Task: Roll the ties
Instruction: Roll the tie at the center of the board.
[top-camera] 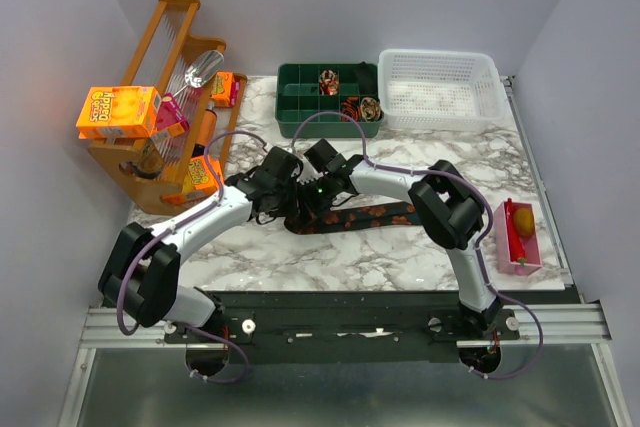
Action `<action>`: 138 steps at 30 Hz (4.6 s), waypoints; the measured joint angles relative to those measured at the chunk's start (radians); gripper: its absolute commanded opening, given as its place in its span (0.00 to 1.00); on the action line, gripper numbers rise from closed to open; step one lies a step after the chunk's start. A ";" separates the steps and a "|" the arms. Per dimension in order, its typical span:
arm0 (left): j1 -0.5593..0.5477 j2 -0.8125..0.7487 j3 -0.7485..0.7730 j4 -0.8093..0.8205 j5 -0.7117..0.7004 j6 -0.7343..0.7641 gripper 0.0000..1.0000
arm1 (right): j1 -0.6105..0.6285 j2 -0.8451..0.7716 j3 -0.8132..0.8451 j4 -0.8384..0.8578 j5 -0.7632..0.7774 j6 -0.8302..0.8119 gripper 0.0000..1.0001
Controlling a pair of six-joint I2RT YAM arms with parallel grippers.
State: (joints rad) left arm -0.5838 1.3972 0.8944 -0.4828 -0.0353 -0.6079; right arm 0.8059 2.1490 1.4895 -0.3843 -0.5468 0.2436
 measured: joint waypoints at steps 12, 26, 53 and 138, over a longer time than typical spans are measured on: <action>-0.040 0.051 0.055 -0.097 -0.124 0.000 0.01 | 0.000 0.000 0.000 0.002 0.000 0.003 0.00; -0.040 0.064 0.099 -0.299 -0.291 0.033 0.01 | -0.044 -0.084 -0.012 0.001 0.013 0.002 0.00; -0.183 0.399 0.294 -0.460 -0.430 0.047 0.46 | -0.166 -0.129 -0.101 -0.007 0.056 -0.020 0.01; 0.419 -0.170 -0.607 0.690 0.596 -0.215 0.51 | 0.036 -0.049 0.027 -0.052 0.092 -0.053 0.01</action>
State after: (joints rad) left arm -0.1650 1.2270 0.2878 0.2073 0.5610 -0.8227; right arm 0.8421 2.1002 1.5166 -0.4362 -0.4545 0.1909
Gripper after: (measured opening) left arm 0.582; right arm 0.008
